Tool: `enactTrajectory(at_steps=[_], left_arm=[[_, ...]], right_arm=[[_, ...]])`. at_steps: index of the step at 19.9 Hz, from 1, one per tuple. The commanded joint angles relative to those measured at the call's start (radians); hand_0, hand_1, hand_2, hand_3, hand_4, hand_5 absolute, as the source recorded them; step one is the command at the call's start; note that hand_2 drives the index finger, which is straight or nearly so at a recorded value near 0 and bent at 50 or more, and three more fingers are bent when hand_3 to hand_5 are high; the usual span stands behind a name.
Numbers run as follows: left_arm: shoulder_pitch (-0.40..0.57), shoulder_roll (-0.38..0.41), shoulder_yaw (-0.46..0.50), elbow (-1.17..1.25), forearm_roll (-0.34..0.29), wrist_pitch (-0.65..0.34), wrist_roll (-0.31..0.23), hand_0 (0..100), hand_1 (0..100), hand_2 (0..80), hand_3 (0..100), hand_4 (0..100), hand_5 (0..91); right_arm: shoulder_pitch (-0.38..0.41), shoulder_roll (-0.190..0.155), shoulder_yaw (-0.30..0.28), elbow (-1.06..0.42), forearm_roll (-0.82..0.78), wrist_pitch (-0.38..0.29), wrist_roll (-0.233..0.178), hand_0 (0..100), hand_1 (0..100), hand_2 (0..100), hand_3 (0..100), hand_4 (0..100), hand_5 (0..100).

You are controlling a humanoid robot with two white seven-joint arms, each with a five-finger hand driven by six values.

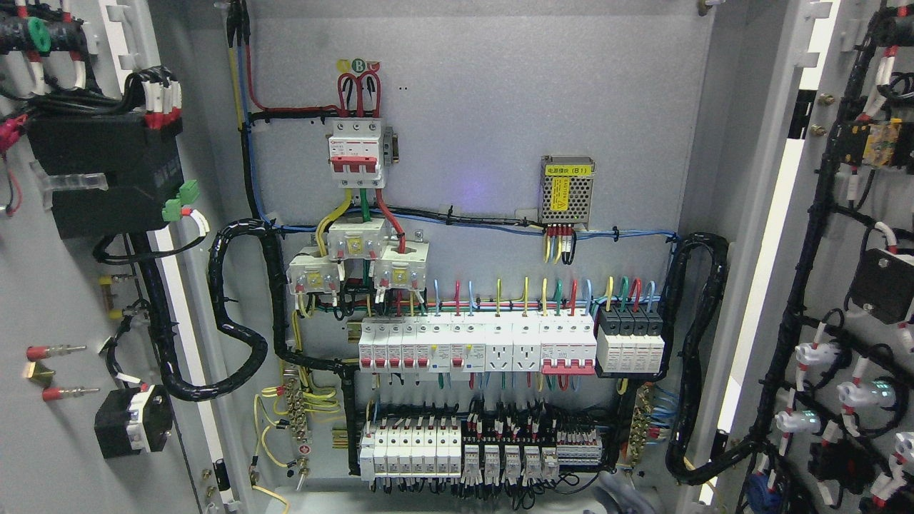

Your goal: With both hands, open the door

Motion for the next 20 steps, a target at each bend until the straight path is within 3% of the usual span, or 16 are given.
enactTrajectory(at_steps=[1,5,11,16,20], left_arm=[[-0.075,0.049,-0.040,-0.169,0.027,-0.273,-0.002,12,39,0.0,0,0,0.0],[-0.062,0.039,-0.040,-0.176,0.028,-0.402,-0.001,12,39,0.0,0,0,0.0],[-0.058,-0.028,-0.028,-0.176,0.030,-0.592,-0.001,12,39,0.0,0,0,0.0],[-0.072,-0.092,0.001,-0.182,0.030,-0.669,-0.001,12,39,0.0,0,0,0.0],[-0.113,-0.152,0.029,-0.226,0.030,-0.674,-0.001,12,39,0.0,0,0,0.0]], right_arm=[[0.101,-0.149,-0.172,-0.133,0.000,-0.030,0.000,12,39,0,0,0,0],[0.168,-0.166,-0.212,-0.176,0.000,-0.044,0.000,12,39,0,0,0,0],[0.187,-0.182,-0.289,-0.230,-0.002,-0.053,0.000,12,39,0,0,0,0],[0.201,-0.184,-0.344,-0.247,-0.002,-0.078,0.000,12,39,0,0,0,0],[0.205,-0.190,-0.392,-0.247,-0.002,-0.085,0.000,12,39,0,0,0,0]])
